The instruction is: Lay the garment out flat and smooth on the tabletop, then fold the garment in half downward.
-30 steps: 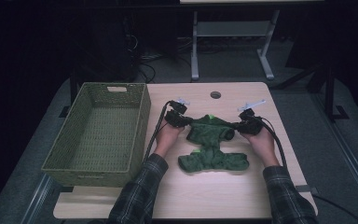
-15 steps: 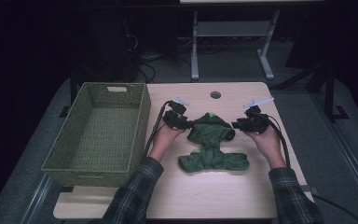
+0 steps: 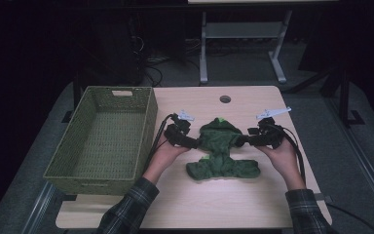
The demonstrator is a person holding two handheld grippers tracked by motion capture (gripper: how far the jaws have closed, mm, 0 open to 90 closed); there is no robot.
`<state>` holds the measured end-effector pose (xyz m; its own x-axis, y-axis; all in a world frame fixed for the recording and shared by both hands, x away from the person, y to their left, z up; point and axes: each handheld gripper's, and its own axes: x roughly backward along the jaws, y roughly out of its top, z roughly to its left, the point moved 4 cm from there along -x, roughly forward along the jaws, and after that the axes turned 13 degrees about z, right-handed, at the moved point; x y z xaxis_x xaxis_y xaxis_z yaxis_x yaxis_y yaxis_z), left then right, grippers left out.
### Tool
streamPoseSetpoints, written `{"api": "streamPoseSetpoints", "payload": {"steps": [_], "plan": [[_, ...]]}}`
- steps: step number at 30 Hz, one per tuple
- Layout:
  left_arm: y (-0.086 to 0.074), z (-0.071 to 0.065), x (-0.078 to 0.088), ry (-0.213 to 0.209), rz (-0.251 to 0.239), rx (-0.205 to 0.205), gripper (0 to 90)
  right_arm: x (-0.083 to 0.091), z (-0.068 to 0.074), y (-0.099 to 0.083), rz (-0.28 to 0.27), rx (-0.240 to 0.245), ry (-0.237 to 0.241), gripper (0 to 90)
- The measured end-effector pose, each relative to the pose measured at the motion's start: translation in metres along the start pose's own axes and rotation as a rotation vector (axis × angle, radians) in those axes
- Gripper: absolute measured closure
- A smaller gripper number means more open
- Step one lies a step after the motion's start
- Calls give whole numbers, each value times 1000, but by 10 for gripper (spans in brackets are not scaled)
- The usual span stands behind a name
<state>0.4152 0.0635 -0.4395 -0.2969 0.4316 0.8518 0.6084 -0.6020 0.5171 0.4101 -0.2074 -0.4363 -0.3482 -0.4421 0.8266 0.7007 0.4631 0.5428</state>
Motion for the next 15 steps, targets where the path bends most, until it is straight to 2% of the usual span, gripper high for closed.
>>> {"api": "streamPoseSetpoints", "payload": {"steps": [4,6,7,11,12,15], "plan": [[-11,-6,9,-1,10,-15,176,3,9,-2,-9,20,15,464],[-14,-8,11,0,5,-14,164,4,12,-2,-12,23,17,464],[-20,-13,14,-8,-8,-13,159,8,17,-2,-26,27,30,464],[-32,-21,12,-14,9,-32,139,9,24,0,-43,43,45,465],[-38,-27,12,-33,13,-35,135,9,30,1,-48,53,55,465],[-46,-32,12,-31,18,-42,135,6,35,2,-49,67,66,465]]}}
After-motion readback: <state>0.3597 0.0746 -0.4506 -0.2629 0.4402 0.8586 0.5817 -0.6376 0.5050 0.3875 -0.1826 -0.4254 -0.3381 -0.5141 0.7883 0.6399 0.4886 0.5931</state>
